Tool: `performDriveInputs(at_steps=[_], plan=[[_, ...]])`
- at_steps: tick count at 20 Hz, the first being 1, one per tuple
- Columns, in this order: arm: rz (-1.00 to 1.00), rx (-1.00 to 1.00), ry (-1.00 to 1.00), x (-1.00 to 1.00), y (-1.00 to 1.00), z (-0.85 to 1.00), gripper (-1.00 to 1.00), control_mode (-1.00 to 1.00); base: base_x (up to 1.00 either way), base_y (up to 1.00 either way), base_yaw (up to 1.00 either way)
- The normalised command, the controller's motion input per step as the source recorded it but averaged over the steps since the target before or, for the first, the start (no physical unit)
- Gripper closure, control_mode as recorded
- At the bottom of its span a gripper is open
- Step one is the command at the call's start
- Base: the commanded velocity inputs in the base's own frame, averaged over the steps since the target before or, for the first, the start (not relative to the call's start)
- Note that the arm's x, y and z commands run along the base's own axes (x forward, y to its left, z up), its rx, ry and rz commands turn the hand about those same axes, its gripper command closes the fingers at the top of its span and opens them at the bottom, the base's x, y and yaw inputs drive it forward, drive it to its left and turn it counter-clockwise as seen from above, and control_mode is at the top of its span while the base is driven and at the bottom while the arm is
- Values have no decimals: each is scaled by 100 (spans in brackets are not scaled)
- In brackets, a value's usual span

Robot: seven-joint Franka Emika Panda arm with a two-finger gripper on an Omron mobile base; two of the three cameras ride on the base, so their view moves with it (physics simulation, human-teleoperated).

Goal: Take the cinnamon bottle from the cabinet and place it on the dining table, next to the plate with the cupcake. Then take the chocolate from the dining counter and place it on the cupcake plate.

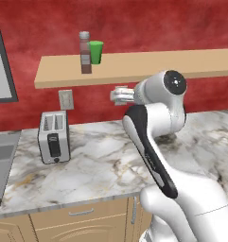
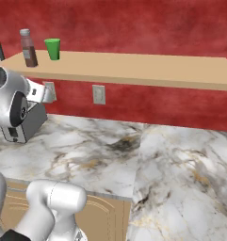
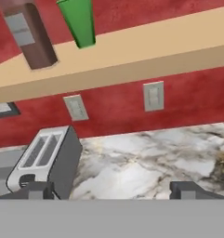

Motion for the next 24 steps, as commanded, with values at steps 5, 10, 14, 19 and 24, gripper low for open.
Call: performDriveInputs(at_steps=[5,10,14,19,24], plan=[[0,-4,5,3,51,51,-100,-100,0,0,0],[3,-6,1,14,49,39,-100,-100,0,0,0],[6,0,-15,18,29,15,-100,-100,0,0,0],[2,0,-15,37,11,0,-100,-100,0,0,0],[0,1,-13,50,15,0,-100,-100,0,0,0]])
